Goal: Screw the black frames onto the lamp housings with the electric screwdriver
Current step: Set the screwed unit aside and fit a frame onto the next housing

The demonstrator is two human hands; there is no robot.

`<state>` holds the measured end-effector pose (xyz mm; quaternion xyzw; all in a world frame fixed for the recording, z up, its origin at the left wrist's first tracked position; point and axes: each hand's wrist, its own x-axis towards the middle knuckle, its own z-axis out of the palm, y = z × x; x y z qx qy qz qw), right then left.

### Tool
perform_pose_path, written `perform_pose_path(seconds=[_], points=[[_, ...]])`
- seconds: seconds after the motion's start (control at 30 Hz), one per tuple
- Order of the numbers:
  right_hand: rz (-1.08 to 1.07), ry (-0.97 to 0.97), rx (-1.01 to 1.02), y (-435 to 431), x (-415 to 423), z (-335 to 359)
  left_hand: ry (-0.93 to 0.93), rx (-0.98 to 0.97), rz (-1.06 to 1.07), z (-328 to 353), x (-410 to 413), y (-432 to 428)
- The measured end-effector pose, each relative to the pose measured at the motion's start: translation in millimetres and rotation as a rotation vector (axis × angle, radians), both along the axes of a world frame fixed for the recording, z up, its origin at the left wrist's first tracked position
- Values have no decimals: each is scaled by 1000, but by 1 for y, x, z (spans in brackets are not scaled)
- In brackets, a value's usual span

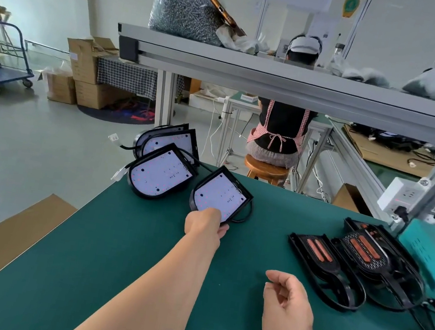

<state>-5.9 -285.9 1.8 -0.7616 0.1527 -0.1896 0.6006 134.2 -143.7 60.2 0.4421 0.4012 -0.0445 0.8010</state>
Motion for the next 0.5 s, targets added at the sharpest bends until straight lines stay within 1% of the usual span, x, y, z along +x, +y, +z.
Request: perform_pose_path(seconds=[0.07, 0.1, 0.17, 0.2, 0.33, 0.5], points=[[-5, -7, 10, 0, 0, 1, -55, 83, -70, -3, -9, -13], [-10, -14, 7, 0, 1, 0, -50, 121, -113, -3, -18, -18], [-24, -21, 5, 0, 1, 1, -33, 123, -115, -4, -30, -24], [-30, -25, 7, 0, 0, 1, -44, 153, -130, -6, -37, -29], [-71, -58, 46, -1, 0, 4, -102, 135, -223, -8, -68, -43], [-106, -54, 165, -3, -2, 7, -125, 103, -298, -9, -104, -55]])
